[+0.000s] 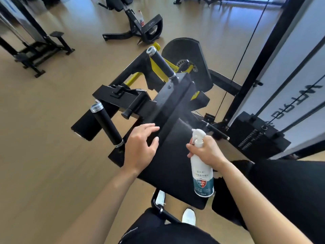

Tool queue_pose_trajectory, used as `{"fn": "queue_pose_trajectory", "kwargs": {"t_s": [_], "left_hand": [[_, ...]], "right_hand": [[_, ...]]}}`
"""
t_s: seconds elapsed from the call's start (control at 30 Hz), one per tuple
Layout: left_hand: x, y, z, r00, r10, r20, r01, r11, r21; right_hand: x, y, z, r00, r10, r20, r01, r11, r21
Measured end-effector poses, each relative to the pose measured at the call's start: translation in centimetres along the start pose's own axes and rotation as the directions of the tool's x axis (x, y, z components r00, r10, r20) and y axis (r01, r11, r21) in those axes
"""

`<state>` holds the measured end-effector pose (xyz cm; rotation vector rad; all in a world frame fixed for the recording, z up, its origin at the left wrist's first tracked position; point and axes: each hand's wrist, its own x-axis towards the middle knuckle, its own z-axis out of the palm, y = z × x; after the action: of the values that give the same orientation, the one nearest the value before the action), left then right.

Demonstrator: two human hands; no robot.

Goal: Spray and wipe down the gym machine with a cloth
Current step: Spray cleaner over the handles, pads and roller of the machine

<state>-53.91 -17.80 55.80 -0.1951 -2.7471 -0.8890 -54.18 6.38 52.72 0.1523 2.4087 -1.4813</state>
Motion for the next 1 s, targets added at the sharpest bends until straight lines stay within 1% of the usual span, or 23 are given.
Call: {"fn": "queue_pose_trajectory", "kwargs": {"t_s": [0.13,0.2,0.3,0.4,0.47,0.57,0.67,0.77,0.9,1.0], "left_hand": [[-3.5,-0.4,-0.7,0.995,-0.02,-0.099,0.027,0.997,0.068],[-4.8,-0.9,-0.9,0.988,-0.025,-0.149,0.038,0.995,0.087],[-6.3,-1.9,-1.5,0.973,-0.042,-0.226,0.063,0.995,0.084],[-7.8,-3.2,-2.3,0.954,-0.012,-0.3,0.032,0.998,0.062],[-8.6,-4.4,-2.8,0.949,-0.007,-0.316,0.013,1.0,0.017],[-9.6,-6.5,-3.9,0.961,-0.021,-0.276,0.007,0.999,-0.05],[-10.8,-9.3,-5.7,0.981,-0.01,-0.195,-0.011,0.994,-0.109],[-12.7,-13.1,-8.1,0.995,-0.023,-0.1,0.002,0.978,-0.21],[-16.0,-18.6,-11.9,0.994,-0.11,0.024,0.111,0.93,-0.351],[-18.1,-22.4,-14.5,0.971,-0.168,0.171,0.23,0.853,-0.469]], "right_hand": [[-2.5,0.6,1.4,0.988,-0.071,0.137,0.066,0.997,0.039],[-3.5,1.0,2.3,0.98,-0.092,0.177,0.094,0.996,-0.001],[-5.1,1.0,3.8,0.984,-0.069,0.166,0.076,0.997,-0.033],[-6.6,0.8,5.5,0.989,-0.032,0.144,0.041,0.997,-0.066],[-7.5,0.5,6.9,0.99,-0.035,0.135,0.048,0.994,-0.098],[-8.8,-1.0,9.7,0.988,-0.036,0.148,0.053,0.993,-0.107],[-9.9,-3.3,13.5,0.983,-0.062,0.17,0.083,0.989,-0.119],[-10.9,-5.9,18.2,0.981,-0.091,0.172,0.11,0.988,-0.108],[-11.3,-9.6,25.8,0.984,-0.12,0.133,0.121,0.993,0.001],[-10.5,-12.2,31.3,0.988,-0.143,0.056,0.139,0.987,0.076]]}}
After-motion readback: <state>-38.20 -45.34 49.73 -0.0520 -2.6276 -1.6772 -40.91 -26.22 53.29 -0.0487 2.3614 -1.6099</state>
